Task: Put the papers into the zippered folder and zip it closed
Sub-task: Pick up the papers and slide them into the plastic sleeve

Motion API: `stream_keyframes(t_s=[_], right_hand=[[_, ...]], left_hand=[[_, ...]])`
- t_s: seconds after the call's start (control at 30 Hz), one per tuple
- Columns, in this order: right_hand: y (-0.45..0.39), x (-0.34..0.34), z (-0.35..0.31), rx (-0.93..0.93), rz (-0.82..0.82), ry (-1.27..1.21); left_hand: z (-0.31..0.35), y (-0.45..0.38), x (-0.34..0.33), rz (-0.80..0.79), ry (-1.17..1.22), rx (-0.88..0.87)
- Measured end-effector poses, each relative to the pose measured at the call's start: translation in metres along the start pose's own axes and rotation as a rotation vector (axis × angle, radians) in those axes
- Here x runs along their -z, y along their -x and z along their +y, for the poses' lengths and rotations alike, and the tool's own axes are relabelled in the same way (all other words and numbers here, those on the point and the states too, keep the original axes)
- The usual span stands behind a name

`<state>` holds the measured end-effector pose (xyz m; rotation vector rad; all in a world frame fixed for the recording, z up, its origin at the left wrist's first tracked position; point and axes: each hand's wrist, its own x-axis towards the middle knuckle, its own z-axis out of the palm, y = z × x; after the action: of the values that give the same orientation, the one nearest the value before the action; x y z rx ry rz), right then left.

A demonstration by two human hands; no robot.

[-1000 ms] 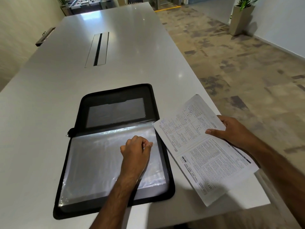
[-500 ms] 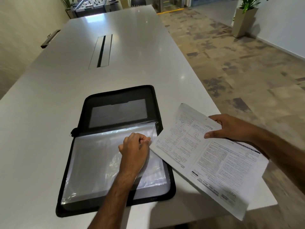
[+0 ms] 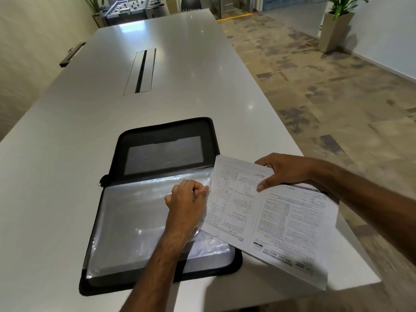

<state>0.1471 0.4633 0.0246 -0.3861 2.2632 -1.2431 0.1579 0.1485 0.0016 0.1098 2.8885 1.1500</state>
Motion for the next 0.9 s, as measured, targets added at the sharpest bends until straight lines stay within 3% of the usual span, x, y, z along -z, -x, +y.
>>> stream_keyframes(t_s=[0.17,0.37,0.6,0.9], right_hand=[[-0.012,-0.003,-0.001,-0.033,-0.023,0.039],[-0.027,-0.022,-0.014,-0.074,0.184,0.253],[-0.025,-0.047,-0.021,0.079,0.389,0.637],[-0.026,-0.055,-0.023,0.253,0.42,1.0]], left_hand=[[0.002,0.001,0.001,-0.023,0.028,0.025],[0.002,0.004,0.002,-0.045,0.066,0.048],[0.007,-0.002,0.007,-0.045,0.115,0.056],[0.013,-0.01,0.014,-0.06,0.156,0.039]])
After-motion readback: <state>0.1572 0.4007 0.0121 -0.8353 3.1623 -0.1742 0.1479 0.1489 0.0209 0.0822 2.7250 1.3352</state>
